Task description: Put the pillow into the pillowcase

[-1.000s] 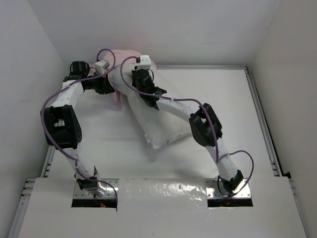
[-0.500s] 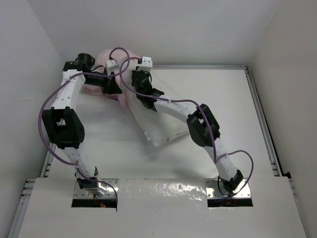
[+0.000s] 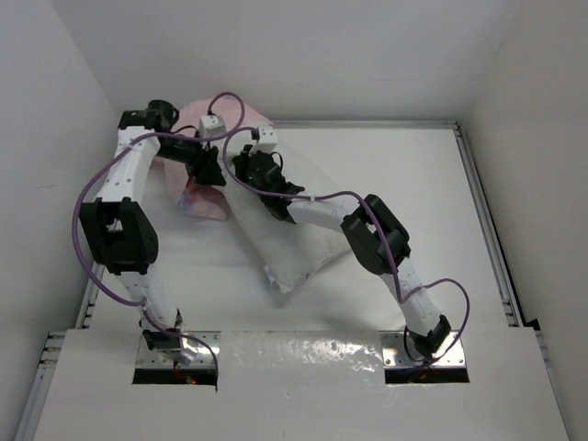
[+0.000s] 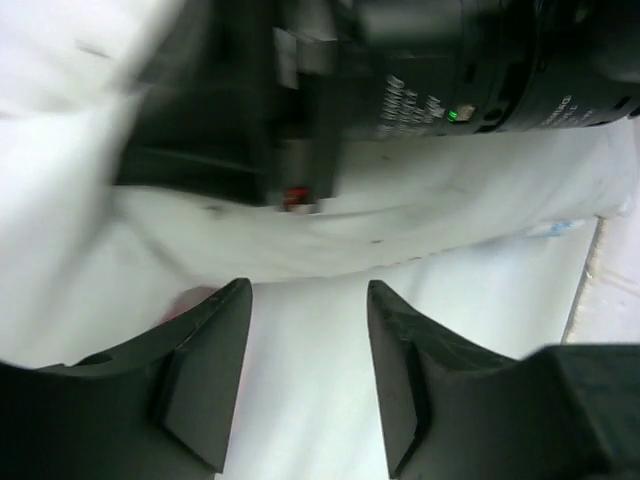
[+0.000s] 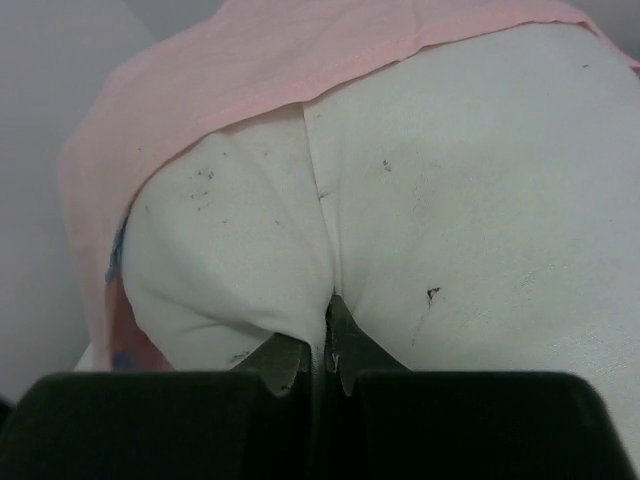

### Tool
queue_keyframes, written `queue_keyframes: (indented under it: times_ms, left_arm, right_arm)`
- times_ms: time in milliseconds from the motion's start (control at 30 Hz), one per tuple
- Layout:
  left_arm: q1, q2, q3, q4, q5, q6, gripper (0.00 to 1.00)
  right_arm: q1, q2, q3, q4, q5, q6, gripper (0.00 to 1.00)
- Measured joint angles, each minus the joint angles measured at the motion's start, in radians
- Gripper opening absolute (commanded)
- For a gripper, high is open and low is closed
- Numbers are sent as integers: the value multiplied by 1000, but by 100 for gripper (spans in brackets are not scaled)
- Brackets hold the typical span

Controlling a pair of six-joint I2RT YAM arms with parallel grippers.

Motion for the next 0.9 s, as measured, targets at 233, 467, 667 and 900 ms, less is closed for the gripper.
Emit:
queue_keyframes:
  times_ms: [233,467,667,900]
  left_arm:
    - [63,-38,101,114,-39,-179,41]
    - [2,-41,33,383,-374,-409,48]
    - [-35,-25,-49,514,-677,-510,39]
    - [-33,-22,-88,578,-828,-585,0]
  right_arm:
    - [-4,-10,-41,58,-75,37,0]
    - [-7,-25,-68,76,-111,47,0]
    - [-7,-39,-89,80,-121,47,0]
    - [-7,-40,-97,91,-130,47,0]
